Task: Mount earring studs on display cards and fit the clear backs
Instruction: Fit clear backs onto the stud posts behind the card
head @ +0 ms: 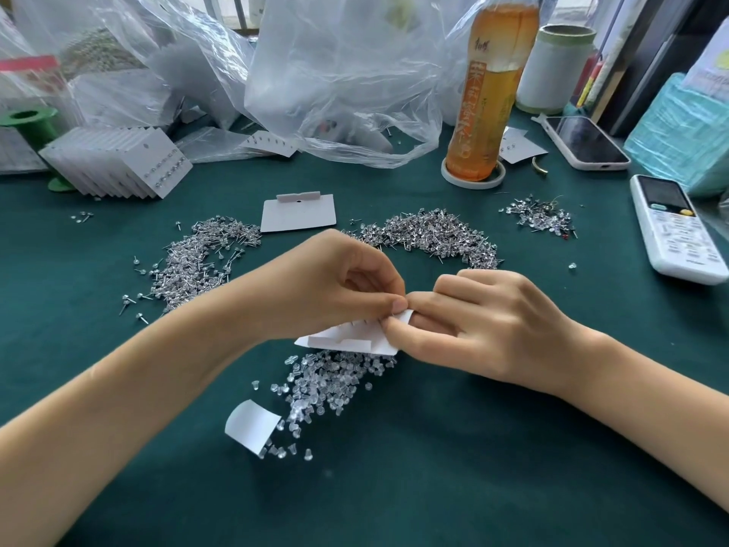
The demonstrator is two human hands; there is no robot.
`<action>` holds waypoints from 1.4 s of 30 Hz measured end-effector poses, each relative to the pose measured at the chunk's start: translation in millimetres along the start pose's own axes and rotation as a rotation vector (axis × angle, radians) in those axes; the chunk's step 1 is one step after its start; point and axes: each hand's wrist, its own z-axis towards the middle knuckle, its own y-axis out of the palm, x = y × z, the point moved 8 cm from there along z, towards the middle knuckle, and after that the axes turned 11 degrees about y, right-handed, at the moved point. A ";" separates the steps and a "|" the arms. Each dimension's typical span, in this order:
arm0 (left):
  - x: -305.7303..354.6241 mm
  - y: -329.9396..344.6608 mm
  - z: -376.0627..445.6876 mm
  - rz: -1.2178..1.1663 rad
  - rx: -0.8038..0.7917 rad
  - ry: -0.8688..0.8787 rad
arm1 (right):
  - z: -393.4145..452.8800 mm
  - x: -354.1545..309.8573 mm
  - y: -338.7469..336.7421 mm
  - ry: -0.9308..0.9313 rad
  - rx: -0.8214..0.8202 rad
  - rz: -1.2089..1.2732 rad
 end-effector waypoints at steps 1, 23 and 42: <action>0.2 -0.2 0.4 -0.002 0.002 0.001 | 0.0 0.2 -0.2 -0.001 0.004 0.000; -29.7 -64.1 -4.1 -0.180 0.319 -0.077 | -18.6 85.1 42.9 1.113 -0.129 1.086; -95.4 -227.1 -94.4 0.098 0.985 -0.258 | 209.3 83.6 204.1 0.948 -0.509 0.940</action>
